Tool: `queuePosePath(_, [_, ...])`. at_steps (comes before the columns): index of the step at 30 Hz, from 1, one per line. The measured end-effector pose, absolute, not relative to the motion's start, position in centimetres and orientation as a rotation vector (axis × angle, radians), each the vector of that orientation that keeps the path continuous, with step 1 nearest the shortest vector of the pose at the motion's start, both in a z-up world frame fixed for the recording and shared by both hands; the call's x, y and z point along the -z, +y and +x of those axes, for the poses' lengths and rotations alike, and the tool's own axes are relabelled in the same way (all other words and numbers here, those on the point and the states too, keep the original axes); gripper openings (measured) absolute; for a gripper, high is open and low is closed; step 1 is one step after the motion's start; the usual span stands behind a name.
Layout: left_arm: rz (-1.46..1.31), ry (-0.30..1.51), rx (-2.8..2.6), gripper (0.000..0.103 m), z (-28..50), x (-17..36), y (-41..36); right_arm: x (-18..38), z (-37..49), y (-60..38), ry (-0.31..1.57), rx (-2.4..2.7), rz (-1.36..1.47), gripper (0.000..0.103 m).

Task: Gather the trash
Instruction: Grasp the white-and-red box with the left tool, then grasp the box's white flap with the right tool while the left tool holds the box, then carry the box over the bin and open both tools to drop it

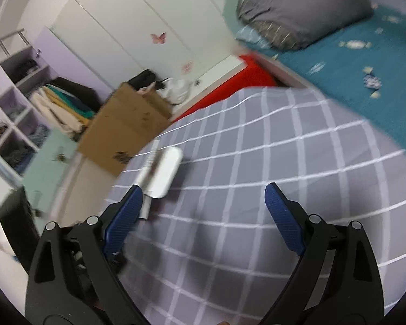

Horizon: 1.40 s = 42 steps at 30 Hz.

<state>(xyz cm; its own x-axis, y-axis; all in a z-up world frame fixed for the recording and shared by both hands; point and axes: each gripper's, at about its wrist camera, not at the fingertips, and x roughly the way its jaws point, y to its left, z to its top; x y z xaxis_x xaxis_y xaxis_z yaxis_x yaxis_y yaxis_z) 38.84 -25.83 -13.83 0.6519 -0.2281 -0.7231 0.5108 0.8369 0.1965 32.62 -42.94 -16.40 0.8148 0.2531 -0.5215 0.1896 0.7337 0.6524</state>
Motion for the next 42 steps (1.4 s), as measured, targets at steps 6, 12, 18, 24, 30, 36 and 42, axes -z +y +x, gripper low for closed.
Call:
queuePosePath(6, [0.397,0.729,0.53,0.029,35.4,13.8,-25.6,16.6,33.5,-41.4,0.687,-0.141,0.8,0.09])
queuePosePath(12, [0.407,0.725,0.562,0.029,33.1,14.0,-24.7,16.4,33.4,-39.4,0.703,-0.195,0.764,0.036])
queuePosePath(18, [0.351,0.736,0.519,0.027,32.0,13.7,-21.6,14.6,31.4,-36.4,0.654,-0.186,0.679,0.013])
queuePosePath(24, [0.281,0.742,0.474,0.016,30.7,12.7,-16.9,13.7,29.9,-32.1,0.66,-0.212,0.642,0.011])
queuePosePath(30, [0.216,0.75,0.432,0.014,29.4,12.5,-11.2,12.7,29.1,-26.4,0.679,-0.229,0.576,0.01])
queuePosePath(36, [0.137,0.73,0.401,0.014,28.2,12.2,-6.1,12.1,28.8,-21.9,0.699,-0.27,0.54,0.01])
queuePosePath(42, [0.085,0.691,0.329,0.014,26.7,11.4,0.0,11.0,28.8,-15.8,0.704,-0.341,0.484,0.01])
